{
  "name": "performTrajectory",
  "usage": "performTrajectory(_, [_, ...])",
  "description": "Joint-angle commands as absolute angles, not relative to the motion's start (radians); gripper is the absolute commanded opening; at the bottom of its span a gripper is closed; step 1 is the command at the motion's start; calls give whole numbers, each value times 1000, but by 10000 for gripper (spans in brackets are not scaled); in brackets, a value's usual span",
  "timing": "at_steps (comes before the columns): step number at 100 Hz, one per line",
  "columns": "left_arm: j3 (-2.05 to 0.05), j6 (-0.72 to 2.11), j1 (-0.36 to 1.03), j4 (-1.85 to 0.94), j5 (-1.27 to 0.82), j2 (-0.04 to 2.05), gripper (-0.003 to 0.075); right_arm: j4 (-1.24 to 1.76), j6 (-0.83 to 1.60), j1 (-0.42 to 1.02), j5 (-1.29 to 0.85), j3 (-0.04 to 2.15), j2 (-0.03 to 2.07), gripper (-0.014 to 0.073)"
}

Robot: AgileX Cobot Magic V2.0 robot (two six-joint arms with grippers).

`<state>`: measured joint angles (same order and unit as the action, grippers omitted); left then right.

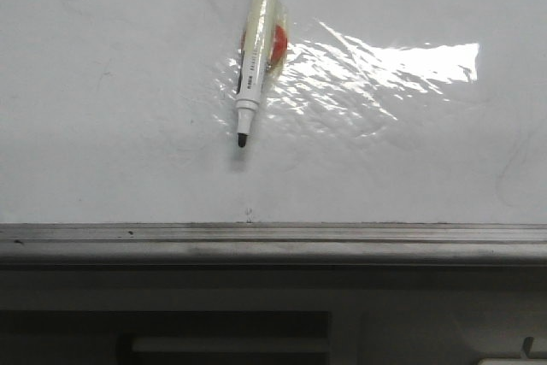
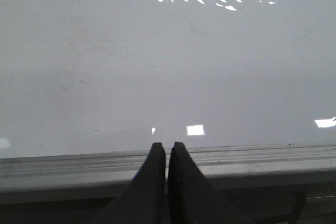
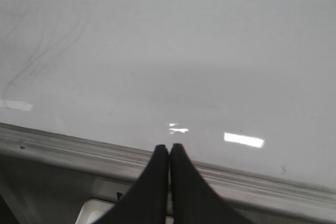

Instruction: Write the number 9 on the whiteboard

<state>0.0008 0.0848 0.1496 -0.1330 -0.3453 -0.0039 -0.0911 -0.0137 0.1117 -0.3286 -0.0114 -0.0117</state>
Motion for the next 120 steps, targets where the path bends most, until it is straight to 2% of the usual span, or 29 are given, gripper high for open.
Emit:
performTrajectory(1, [18, 75, 146, -137, -305, -30, -20, -97, -10, 108, -310, -40, -26, -41])
performTrajectory(84, [18, 75, 146, -137, -305, -30, -20, -97, -10, 108, -293, -40, -26, -41])
performTrajectory(105, [18, 75, 146, -145, -303, -30, -20, -97, -10, 108, -143, -40, -26, -41])
performTrajectory(120, [18, 75, 146, -300, -206, -30, -20, 44, -10, 108, 16, -40, -26, -41])
